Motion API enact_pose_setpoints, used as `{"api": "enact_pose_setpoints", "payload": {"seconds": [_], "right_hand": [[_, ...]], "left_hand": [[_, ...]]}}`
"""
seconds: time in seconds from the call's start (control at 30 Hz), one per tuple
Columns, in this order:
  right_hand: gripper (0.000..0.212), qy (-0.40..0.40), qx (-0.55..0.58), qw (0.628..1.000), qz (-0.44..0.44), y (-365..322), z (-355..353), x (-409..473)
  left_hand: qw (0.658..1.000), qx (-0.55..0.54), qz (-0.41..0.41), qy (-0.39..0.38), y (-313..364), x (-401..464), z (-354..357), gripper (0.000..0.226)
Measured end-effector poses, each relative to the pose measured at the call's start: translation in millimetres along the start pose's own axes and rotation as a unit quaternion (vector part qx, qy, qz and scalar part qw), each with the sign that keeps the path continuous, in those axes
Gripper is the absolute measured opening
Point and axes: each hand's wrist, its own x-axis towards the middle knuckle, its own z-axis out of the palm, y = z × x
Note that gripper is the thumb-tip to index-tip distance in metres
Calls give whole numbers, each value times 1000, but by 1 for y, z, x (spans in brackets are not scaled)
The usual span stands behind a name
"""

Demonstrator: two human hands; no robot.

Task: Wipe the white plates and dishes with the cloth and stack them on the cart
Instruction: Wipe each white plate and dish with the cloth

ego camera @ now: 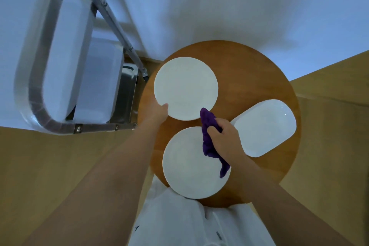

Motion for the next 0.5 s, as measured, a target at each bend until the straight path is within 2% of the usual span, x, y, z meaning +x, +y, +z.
{"api": "enact_pose_setpoints", "payload": {"seconds": [0.07,0.17,0.3,0.37,0.5], "right_hand": [[10,-8,24,1000,-5,-8,-2,3],[10,13,13,1000,-19,-15,-4,6],[12,23,25,999,-22,-20,-4,6],[13,31,32,999,-26,-24,-5,5],[14,49,34,998,-35,-33,-8,5]], "left_hand": [[999,48,0,12,-4,0,-1,67],[998,63,4,25,-1,1,-4,72],[995,79,24,57,6,2,-8,62],[995,54,35,71,9,2,-10,50],[995,-81,25,48,16,-9,-14,36]]}}
